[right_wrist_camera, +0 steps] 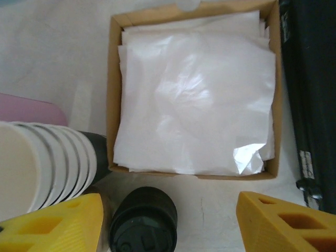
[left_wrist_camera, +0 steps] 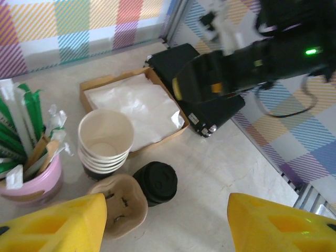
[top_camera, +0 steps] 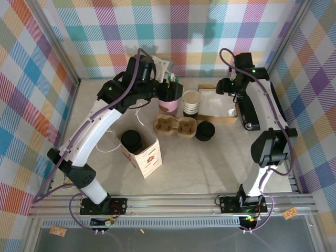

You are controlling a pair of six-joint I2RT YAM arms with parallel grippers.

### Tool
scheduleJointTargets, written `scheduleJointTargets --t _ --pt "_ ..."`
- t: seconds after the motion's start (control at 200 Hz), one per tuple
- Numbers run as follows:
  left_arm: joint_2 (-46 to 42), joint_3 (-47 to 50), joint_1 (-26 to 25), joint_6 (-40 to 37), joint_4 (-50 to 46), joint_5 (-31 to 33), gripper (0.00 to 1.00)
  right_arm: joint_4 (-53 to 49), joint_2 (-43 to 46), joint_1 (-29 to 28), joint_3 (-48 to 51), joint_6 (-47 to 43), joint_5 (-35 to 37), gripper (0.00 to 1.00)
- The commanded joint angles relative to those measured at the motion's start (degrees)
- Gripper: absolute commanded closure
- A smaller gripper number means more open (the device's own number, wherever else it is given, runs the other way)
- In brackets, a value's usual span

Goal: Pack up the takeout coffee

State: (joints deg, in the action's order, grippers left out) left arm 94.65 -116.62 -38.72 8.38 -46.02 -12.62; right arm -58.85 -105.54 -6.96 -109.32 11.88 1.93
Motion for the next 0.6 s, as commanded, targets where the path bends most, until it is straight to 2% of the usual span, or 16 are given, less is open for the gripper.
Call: scheduleJointTargets --t 0.0,0.26,0.595 --pt "1.5 -4.1 -0.6 -3.4 -1.3 -3.7 0.38 2.1 -4.1 0.0 -0.4 1.5 0.2 0.31" --pt "3.8 -6.3 -0.7 -5.4 -4.3 -2.0 0.38 3.4 -15.0 0.1 -5.5 2.4 0.7 0.3" --pt "3.3 -5.5 -0.7 -6.0 -5.4 0.1 0.38 2.0 -24.0 0.1 -11.0 1.2 2.6 0.3"
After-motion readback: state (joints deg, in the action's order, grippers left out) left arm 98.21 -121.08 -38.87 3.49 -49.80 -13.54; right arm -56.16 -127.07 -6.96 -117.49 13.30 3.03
